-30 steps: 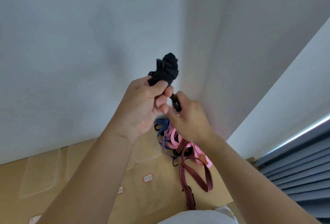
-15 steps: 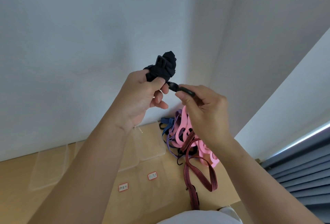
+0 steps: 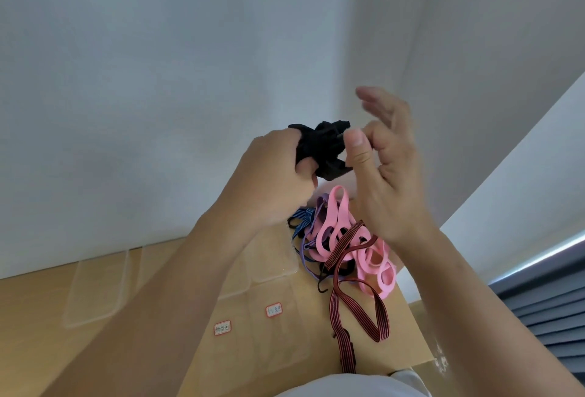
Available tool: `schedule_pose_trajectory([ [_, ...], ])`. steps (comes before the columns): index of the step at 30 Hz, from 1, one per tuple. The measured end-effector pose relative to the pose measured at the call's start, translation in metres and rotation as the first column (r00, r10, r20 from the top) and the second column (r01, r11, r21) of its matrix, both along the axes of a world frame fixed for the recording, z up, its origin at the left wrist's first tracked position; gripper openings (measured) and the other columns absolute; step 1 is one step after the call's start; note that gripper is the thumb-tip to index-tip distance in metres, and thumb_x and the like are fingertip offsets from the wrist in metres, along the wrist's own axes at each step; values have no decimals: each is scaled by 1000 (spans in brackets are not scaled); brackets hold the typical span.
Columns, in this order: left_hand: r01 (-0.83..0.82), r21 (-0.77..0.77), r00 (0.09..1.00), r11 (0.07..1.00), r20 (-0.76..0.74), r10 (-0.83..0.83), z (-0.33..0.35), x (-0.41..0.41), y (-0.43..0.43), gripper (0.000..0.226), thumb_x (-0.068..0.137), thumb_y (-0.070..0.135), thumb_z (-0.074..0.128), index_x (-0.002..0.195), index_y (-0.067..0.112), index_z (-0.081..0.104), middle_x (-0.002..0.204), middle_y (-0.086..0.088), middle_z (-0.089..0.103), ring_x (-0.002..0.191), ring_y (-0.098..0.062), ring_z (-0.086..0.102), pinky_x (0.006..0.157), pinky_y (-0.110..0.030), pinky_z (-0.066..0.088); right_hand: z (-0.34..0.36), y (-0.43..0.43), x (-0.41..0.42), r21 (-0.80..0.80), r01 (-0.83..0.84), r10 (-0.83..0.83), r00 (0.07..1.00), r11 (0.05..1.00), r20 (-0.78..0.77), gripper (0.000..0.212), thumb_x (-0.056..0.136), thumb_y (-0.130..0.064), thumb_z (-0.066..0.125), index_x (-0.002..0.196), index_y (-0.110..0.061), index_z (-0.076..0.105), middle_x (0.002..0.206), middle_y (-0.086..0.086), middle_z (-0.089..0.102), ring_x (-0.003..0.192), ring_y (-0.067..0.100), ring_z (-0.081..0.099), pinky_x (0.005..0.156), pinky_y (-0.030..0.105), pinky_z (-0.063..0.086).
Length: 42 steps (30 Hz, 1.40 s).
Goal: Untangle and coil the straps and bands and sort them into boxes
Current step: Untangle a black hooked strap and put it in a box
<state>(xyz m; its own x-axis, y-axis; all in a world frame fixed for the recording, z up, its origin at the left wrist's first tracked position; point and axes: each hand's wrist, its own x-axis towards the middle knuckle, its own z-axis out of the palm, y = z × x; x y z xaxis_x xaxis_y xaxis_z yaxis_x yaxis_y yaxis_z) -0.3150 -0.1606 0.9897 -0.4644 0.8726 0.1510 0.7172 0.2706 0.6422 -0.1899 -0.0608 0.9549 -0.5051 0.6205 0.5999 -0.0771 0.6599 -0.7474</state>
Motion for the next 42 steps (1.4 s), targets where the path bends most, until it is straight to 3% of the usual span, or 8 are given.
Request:
schedule_pose_trajectory([
  [7,68,-80,997,995,30,-66,4,2,-1,11,97,16,55,96,14,65,80,-1,72,71,-19,69,74,-46,57,1,-5,-10,-317,-152,114,984,936,-136,28,104,-15,51,96,4,70,100,14,70,77,22,69,69,42,56],
  [13,-123,113,821,986,569,38,-17,6,6,13,93,2,64,90,4,77,69,-6,71,63,-12,64,64,-26,52,-12,-6,-22,-87,72,-84,987,994,-137,24,103,-17,53,81,-26,56,97,4,69,89,7,64,75,19,46],
  [17,-101,193,816,976,577,-29,-29,10,7,16,96,4,62,99,8,77,81,-9,75,74,-11,68,73,-29,56,-14,-5,-21,-58,114,-122,976,992,-179,24,102,-20,51,80,-29,53,98,1,68,91,6,64,76,18,45],
  [22,42,264,532,964,811,-245,-44,13,1,31,95,14,55,118,-4,66,97,-16,66,92,-23,63,81,-31,53,-20,0,-15,-128,227,-243,961,966,-131,26,101,-20,54,85,-3,66,92,1,68,82,10,63,70,25,49],
  [27,-86,277,654,957,740,-155,-64,22,3,20,102,9,56,106,-1,73,93,-20,73,86,-27,68,79,-35,55,-27,-2,-14,-144,243,-256,963,959,-79,27,100,-23,55,85,-3,66,91,1,69,81,10,64,70,24,49],
  [31,-418,287,456,862,887,-74,-64,35,0,11,87,11,73,93,3,77,86,-14,77,81,-22,75,80,-32,60,-26,10,-9,-312,344,-377,925,886,-52,26,103,-27,53,92,-10,70,89,-3,69,81,5,64,71,21,49],
  [37,-252,310,694,917,718,-53,-67,42,3,22,94,18,72,116,18,72,102,5,79,98,-11,75,94,-40,58,-19,9,-2,-607,209,-294,955,767,-42,50,106,-41,44,85,-9,75,81,7,75,71,10,68,66,22,52],
  [42,-291,385,694,876,715,-84,-66,55,14,23,103,22,59,117,9,71,106,-2,78,105,-20,74,99,-50,55,-11,-8,-10,-769,77,-253,961,634,-112,61,106,-50,38,85,-6,73,80,12,75,69,26,72,66,41,60],
])
